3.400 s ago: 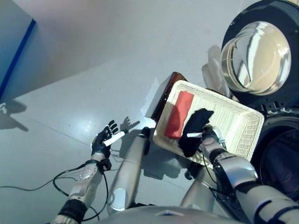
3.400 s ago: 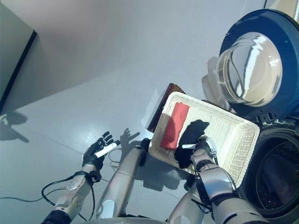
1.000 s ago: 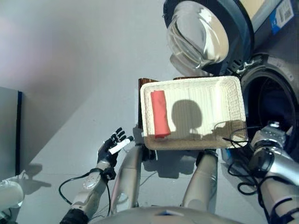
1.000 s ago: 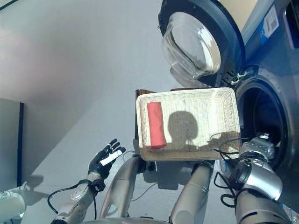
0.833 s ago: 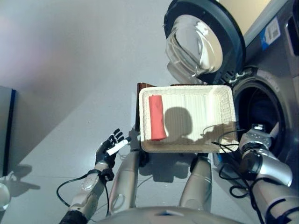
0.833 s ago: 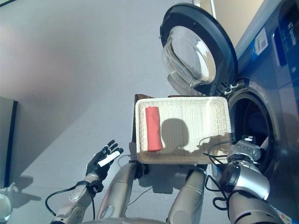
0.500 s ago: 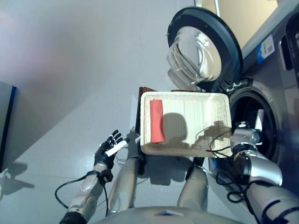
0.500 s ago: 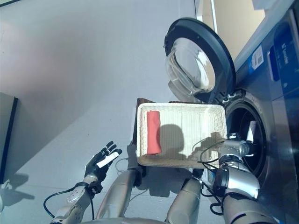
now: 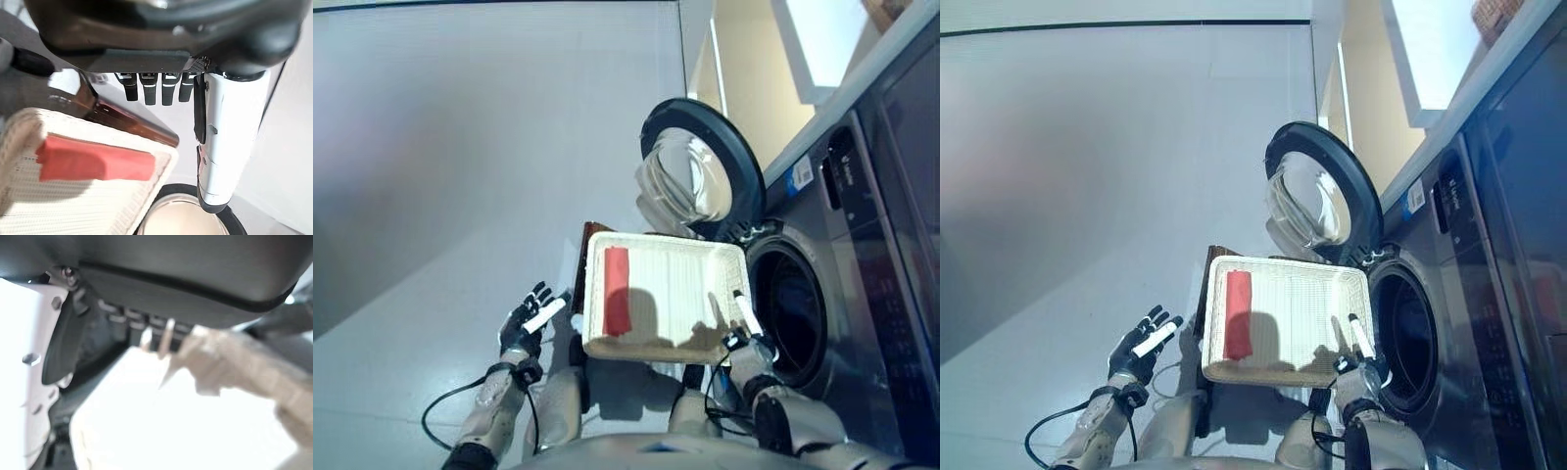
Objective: Pick up the clothes and place them into the washing machine
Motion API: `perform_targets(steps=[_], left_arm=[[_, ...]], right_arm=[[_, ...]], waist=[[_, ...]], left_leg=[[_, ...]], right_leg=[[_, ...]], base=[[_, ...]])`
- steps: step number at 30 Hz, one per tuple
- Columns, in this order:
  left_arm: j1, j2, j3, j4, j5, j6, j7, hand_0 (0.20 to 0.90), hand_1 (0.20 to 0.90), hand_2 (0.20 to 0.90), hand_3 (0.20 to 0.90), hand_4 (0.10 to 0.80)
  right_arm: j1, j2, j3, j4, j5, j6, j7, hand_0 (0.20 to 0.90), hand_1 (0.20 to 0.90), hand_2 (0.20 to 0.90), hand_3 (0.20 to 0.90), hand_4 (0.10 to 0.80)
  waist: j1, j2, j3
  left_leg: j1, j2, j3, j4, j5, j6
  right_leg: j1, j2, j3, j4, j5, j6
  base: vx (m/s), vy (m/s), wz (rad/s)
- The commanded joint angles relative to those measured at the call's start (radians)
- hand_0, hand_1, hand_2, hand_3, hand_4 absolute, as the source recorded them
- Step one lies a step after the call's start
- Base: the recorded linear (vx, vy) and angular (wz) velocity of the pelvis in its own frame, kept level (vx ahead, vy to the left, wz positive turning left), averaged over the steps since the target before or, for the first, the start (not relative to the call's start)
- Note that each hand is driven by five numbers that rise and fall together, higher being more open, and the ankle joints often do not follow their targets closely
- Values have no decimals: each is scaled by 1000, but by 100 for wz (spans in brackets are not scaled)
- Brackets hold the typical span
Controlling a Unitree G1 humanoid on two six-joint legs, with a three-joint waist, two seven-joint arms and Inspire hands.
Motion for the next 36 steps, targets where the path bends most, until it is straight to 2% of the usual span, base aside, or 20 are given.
perform_targets(steps=[1,3,5,11,13,19,27,29,31,32,36], left_arm=[[25,-4,39,-70,52,-83,-34,900,900,900,900,800],[38,0,36,-84,63,-85,-40,900,900,900,900,800],[44,4,33,-92,71,-89,-40,900,900,900,900,800],[53,18,39,-111,77,-88,-39,900,900,900,900,800],[53,30,35,-136,81,-87,-42,900,900,900,900,800],[42,47,36,-153,80,-90,-33,900,900,900,900,800],[21,71,5,-201,91,-85,-9,900,900,900,900,800],[16,79,1,-215,98,-81,5,900,900,900,900,800],[15,81,1,-218,99,-81,12,900,900,900,900,800],[15,83,4,-219,100,-80,24,900,900,900,900,800],[12,81,2,-210,97,-78,44,900,900,900,900,800]], right_arm=[[-6,-39,78,-11,-242,21,-6,900,900,900,900,800],[-15,-37,173,-16,-413,44,-37,900,900,900,900,800],[-25,-33,227,-33,-492,57,-40,900,900,900,900,800],[-66,-23,324,-72,-606,77,-37,900,900,900,900,800],[-96,-22,375,-72,-701,100,-50,900,900,900,900,800],[-153,-18,397,-62,-751,117,-62,900,900,900,900,800],[-269,7,432,-42,-812,147,-86,900,900,900,900,800],[-303,18,437,-47,-819,152,-95,900,900,900,900,800],[-310,22,440,-52,-820,154,-99,900,900,900,900,800],[-340,31,445,-50,-824,159,-109,900,900,900,900,800],[-383,49,446,-56,-827,165,-136,900,900,900,900,800]], waist=[[31,11,-48],[41,11,-50],[47,10,-48],[64,9,-37],[76,11,-18],[92,19,21],[98,46,106],[101,52,119],[102,51,120],[105,53,127],[109,51,134]], left_leg=[[32,124,-62,-42,21,-117],[35,126,-65,-42,22,-117],[32,128,-66,-39,22,-117],[-2,124,-78,-22,23,-118],[-30,115,-89,10,15,-116],[-83,102,-110,88,-11,-110],[-196,82,-112,323,-114,-81],[-235,87,-110,403,-153,-72],[-254,86,-109,426,-164,-69],[-284,86,-113,473,-185,-62],[-328,85,-114,521,-202,-57]], right_leg=[[10,-59,-10,-2,80,33],[20,-56,-15,-8,77,32],[19,-54,-17,-8,77,31],[2,-57,-21,6,75,29],[-10,-66,-22,34,69,29],[-32,-80,-24,81,50,26],[-145,-104,42,265,-9,10],[-196,-100,63,335,-42,1],[-217,-99,69,353,-53,-2],[-257,-97,91,405,-71,-7],[-302,-93,105,442,-87,-14]], base=[[52,-30,-3],[16,-14,-1],[3,-14,6],[-14,-6,4],[-40,-5,13],[-39,3,17],[-70,65,-3],[-47,75,-9],[-53,51,-12],[-59,52,-12],[-47,31,-10]])
